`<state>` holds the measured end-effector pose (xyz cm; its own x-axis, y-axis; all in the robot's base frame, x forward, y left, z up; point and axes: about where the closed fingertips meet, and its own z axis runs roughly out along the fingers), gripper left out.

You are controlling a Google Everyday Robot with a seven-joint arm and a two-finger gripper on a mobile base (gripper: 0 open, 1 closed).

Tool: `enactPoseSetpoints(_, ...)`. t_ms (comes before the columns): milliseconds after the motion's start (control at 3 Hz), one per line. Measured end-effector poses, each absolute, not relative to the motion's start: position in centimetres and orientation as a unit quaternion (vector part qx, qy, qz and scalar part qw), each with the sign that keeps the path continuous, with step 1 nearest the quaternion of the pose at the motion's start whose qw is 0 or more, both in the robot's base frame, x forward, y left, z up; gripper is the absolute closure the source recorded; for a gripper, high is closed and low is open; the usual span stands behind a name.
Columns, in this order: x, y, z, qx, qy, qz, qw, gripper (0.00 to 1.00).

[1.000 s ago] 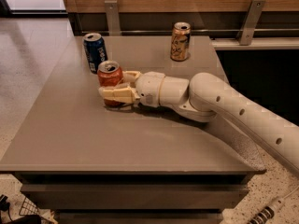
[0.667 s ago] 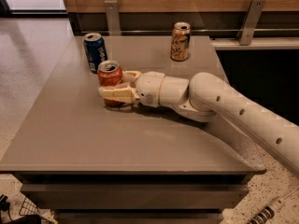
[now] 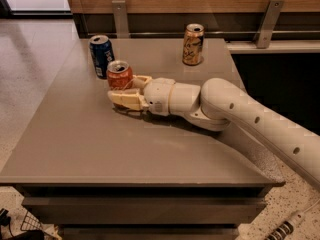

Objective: Place coke can upright

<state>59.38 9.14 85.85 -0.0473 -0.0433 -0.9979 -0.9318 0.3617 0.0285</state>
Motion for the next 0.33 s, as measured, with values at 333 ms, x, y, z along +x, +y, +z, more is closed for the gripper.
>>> enactPoseSetpoints(333, 59.3, 9.33, 85.89, -0.404, 0.605, 0.397, 0.56, 0.0)
